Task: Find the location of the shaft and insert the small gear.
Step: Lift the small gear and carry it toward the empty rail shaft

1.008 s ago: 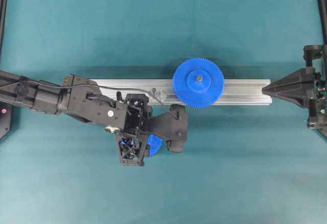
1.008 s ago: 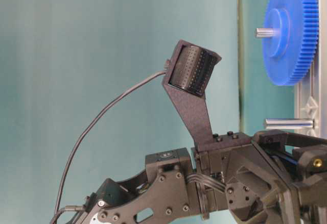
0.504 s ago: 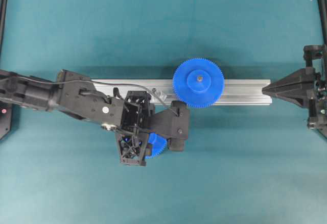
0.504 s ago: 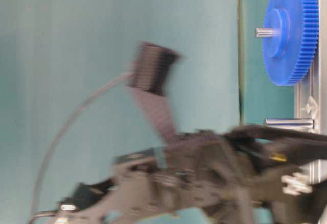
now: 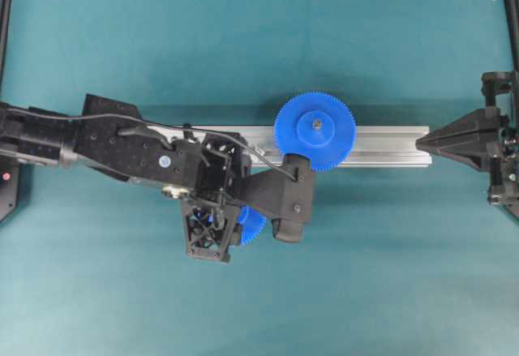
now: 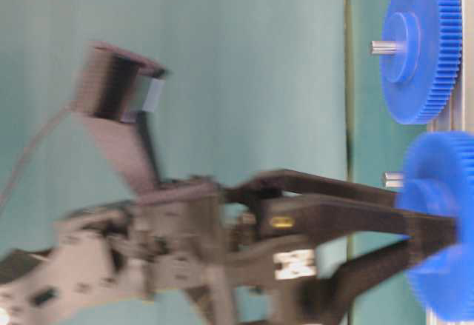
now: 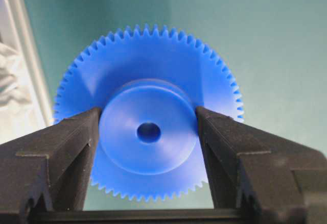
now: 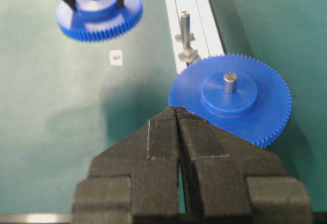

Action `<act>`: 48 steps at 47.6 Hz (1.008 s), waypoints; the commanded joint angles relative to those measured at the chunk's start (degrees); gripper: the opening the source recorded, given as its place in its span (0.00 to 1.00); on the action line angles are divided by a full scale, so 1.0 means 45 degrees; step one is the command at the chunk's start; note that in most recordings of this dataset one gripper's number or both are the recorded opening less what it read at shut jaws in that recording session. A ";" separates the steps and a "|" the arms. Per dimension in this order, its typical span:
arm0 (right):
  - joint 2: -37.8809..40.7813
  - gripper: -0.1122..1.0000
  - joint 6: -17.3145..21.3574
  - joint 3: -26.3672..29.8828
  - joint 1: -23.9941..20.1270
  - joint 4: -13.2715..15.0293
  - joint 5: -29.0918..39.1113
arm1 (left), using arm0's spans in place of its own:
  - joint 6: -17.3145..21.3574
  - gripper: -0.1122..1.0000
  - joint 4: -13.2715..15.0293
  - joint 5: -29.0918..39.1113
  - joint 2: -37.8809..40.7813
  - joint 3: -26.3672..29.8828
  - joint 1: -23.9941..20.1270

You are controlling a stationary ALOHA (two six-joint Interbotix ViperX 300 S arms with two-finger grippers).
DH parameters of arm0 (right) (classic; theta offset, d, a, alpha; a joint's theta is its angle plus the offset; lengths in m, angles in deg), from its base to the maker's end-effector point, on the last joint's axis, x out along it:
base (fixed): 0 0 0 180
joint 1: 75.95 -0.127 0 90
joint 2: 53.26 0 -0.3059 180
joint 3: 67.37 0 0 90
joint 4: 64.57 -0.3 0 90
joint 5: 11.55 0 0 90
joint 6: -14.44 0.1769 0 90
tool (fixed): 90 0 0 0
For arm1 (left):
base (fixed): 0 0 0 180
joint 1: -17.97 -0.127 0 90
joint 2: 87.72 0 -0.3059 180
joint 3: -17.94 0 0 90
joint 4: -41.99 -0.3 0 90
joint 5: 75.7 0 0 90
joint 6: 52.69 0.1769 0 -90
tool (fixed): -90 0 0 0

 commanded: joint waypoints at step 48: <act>0.0078 0.11 0.0137 0.0137 0.0039 0.0000 -0.0059 | 0.1758 0.67 -0.0078 0.0762 -0.0605 0.1699 -0.2148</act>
